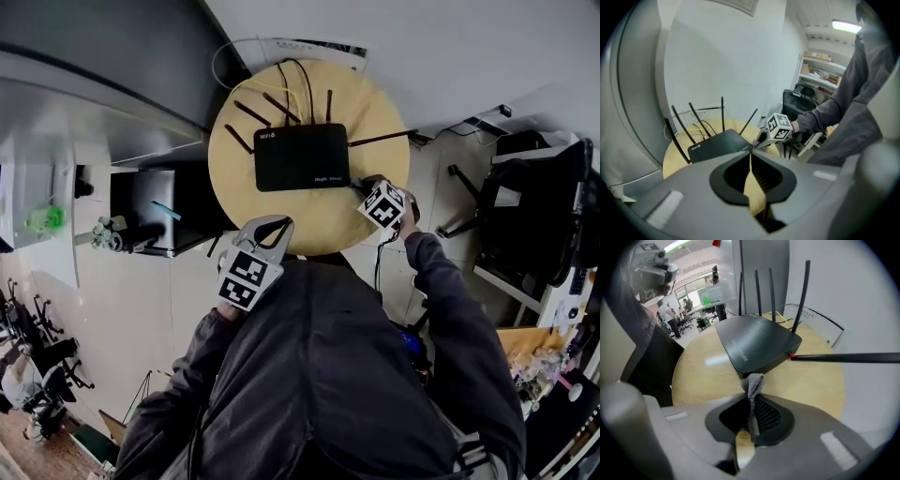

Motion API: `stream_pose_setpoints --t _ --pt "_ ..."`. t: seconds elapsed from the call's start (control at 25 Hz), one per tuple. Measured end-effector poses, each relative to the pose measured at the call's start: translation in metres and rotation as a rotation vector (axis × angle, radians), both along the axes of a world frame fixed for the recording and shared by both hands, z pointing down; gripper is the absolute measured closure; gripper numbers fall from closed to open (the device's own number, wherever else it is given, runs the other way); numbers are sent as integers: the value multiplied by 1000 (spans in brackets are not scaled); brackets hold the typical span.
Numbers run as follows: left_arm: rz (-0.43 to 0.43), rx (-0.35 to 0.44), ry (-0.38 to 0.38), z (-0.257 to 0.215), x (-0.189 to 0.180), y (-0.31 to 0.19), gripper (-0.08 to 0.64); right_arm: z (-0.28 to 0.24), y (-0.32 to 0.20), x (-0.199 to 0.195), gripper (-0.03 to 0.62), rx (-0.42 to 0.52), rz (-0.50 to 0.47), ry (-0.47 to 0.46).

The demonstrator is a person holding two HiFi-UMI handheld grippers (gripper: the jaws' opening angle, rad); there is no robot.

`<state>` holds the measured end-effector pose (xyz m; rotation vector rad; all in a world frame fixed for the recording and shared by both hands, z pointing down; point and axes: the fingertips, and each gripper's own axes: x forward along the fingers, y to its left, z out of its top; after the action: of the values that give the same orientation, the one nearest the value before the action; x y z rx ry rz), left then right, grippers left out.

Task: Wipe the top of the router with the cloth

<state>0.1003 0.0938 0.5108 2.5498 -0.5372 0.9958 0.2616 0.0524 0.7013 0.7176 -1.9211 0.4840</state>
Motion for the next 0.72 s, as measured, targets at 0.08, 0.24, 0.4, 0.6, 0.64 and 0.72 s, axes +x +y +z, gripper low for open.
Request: stream_pose_setpoints --t 0.08,0.24,0.4,0.6,0.64,0.72 --pt "5 3 3 0 1 -1 560 -12 -1 2 568 14 55 -34" --pt "18 16 10 1 4 -7 560 -64 -3 -7 568 86 90 -122" --pt "33 43 22 0 11 -14 560 -133 7 -28 568 177 71 -206" --pt "52 47 36 -3 19 -15 560 -196 28 -50 568 262 61 -284" --pt "53 47 37 -4 19 -16 560 -202 31 -53 568 272 60 -293" --pt "51 48 40 -5 19 -16 560 -211 34 -58 568 284 59 -304"
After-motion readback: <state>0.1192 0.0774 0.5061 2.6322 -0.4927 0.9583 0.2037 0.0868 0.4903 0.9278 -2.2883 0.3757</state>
